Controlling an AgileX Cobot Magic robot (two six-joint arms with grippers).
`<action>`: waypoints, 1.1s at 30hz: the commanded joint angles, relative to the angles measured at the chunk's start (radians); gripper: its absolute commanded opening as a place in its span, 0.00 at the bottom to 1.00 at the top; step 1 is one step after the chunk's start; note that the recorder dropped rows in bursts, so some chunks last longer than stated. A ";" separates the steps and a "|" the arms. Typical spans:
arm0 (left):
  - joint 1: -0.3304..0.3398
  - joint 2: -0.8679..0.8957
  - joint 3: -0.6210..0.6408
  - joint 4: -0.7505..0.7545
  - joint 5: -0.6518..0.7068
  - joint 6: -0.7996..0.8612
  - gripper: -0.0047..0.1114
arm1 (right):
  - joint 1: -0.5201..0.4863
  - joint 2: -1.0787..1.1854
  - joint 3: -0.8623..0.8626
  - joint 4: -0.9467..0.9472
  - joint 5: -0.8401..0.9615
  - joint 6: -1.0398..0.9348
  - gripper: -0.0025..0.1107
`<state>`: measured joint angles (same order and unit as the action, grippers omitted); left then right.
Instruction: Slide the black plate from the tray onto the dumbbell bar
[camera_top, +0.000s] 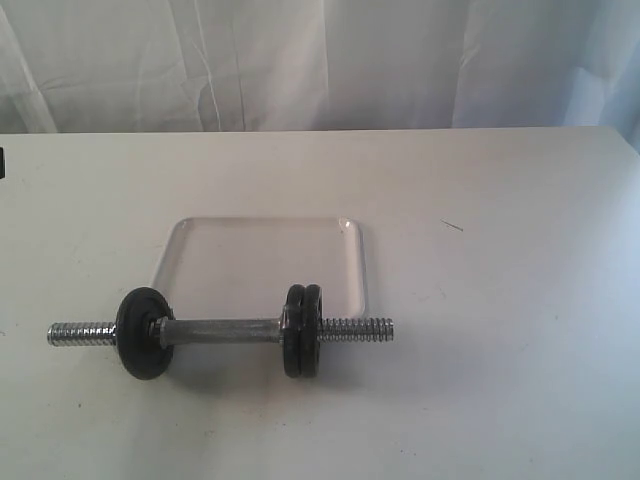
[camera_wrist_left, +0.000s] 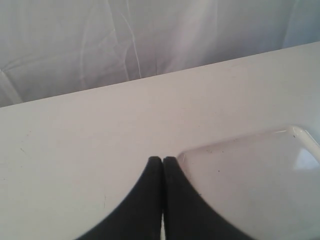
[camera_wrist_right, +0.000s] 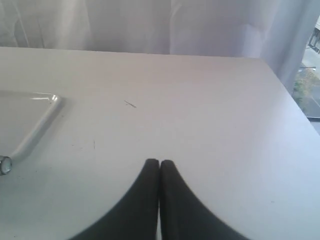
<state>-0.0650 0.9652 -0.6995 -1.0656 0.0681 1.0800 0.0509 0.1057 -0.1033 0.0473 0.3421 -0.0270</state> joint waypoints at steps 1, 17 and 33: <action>0.006 -0.009 0.006 -0.014 0.007 -0.005 0.04 | -0.022 -0.053 0.060 0.001 0.008 0.007 0.02; 0.000 -0.009 0.006 -0.014 0.005 -0.005 0.04 | -0.022 -0.076 0.103 0.004 -0.009 0.007 0.02; 0.000 -0.469 0.442 0.428 -0.013 -0.638 0.04 | -0.022 -0.076 0.103 0.005 -0.011 0.007 0.02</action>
<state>-0.0650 0.5756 -0.3276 -0.7987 0.0291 0.6435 0.0315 0.0341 -0.0046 0.0492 0.3432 -0.0251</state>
